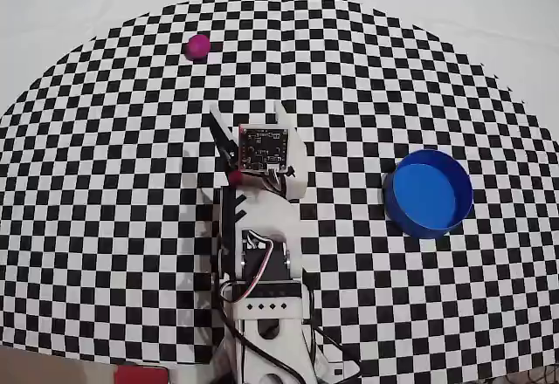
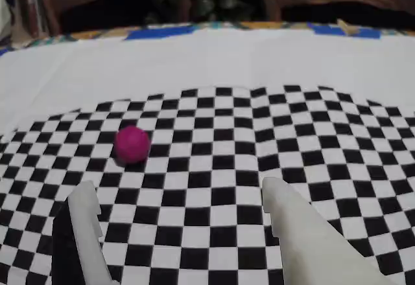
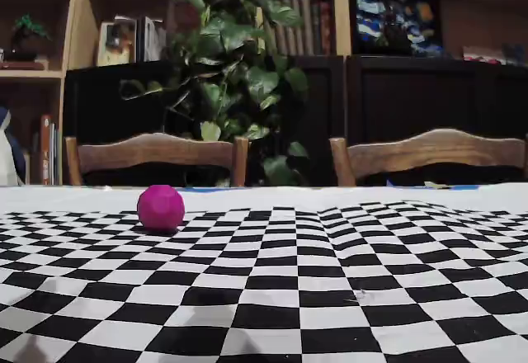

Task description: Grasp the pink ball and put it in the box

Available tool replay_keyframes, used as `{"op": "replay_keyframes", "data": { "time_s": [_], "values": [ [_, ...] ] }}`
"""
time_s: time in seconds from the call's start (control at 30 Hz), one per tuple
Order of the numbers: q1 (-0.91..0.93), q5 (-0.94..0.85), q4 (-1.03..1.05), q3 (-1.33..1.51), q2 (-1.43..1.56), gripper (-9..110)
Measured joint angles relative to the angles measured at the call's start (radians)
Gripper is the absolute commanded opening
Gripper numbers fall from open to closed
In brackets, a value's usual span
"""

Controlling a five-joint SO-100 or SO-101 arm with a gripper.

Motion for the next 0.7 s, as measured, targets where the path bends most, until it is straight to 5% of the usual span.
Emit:
{"op": "replay_keyframes", "data": {
  "time_s": [0.7],
  "values": [
    [-0.132,-0.003,-0.034,0.0,-0.055,29]
  ]
}}
